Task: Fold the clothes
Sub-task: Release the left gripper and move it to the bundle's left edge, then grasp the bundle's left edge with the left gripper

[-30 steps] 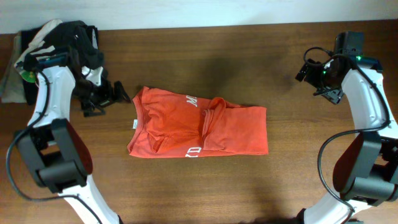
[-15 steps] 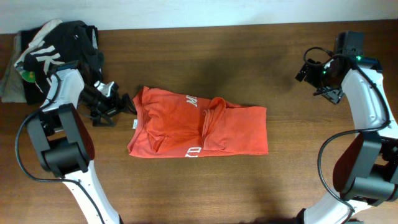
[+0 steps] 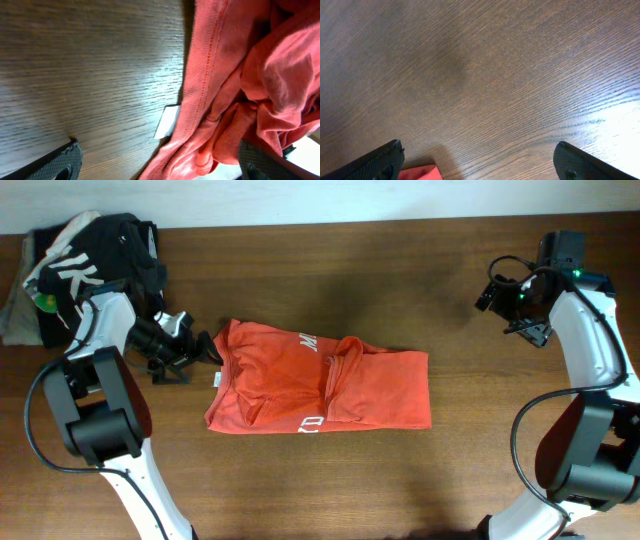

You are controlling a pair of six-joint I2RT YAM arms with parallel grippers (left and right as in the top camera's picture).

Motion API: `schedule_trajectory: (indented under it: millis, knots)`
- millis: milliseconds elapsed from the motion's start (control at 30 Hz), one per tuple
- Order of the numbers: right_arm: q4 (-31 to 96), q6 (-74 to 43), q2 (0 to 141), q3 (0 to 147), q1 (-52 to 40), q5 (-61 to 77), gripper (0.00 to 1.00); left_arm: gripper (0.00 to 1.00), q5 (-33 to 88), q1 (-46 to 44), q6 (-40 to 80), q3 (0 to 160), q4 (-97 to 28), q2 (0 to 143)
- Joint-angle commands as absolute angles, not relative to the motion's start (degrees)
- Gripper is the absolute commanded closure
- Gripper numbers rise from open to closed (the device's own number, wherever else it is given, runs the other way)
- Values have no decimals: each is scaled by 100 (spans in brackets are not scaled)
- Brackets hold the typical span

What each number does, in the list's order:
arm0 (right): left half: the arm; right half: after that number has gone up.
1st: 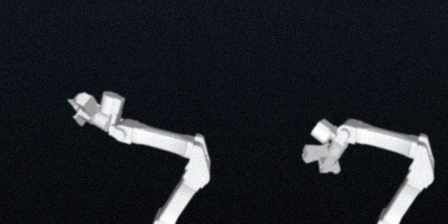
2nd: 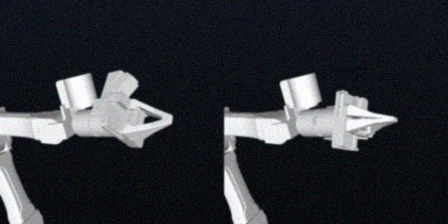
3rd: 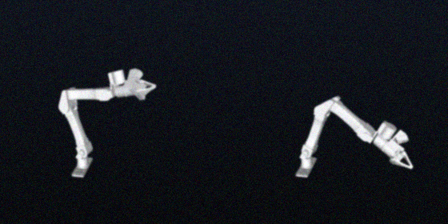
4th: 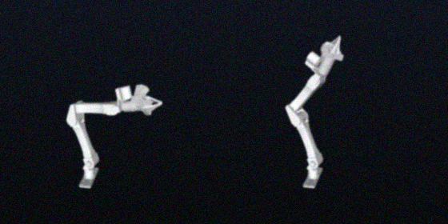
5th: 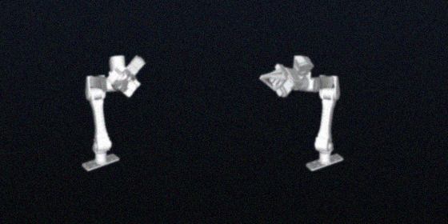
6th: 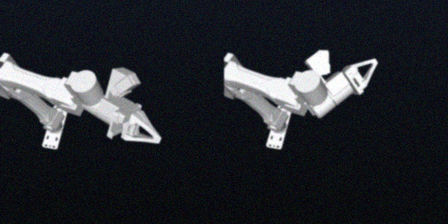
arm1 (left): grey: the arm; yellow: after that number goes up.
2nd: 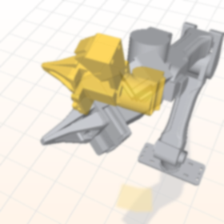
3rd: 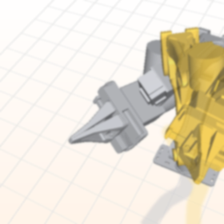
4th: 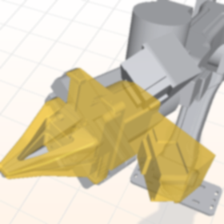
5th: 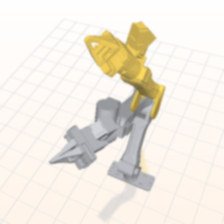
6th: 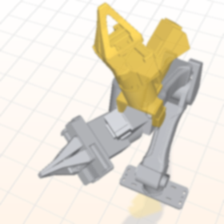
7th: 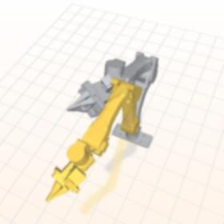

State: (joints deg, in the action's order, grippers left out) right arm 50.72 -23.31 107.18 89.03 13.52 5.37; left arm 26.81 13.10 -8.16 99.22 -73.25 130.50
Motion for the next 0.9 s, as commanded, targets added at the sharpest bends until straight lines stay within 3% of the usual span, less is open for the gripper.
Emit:
schedule_trajectory:
  millis: [0,867]
  knots:
    - [5063,-2279,10632,8947,1354,423,1,1,2766,1308,-998,9583,-7244,13152]
    - [5063,-2279,10632,8947,1354,423,1,1,3479,1135,-1146,9303,-6965,13430]
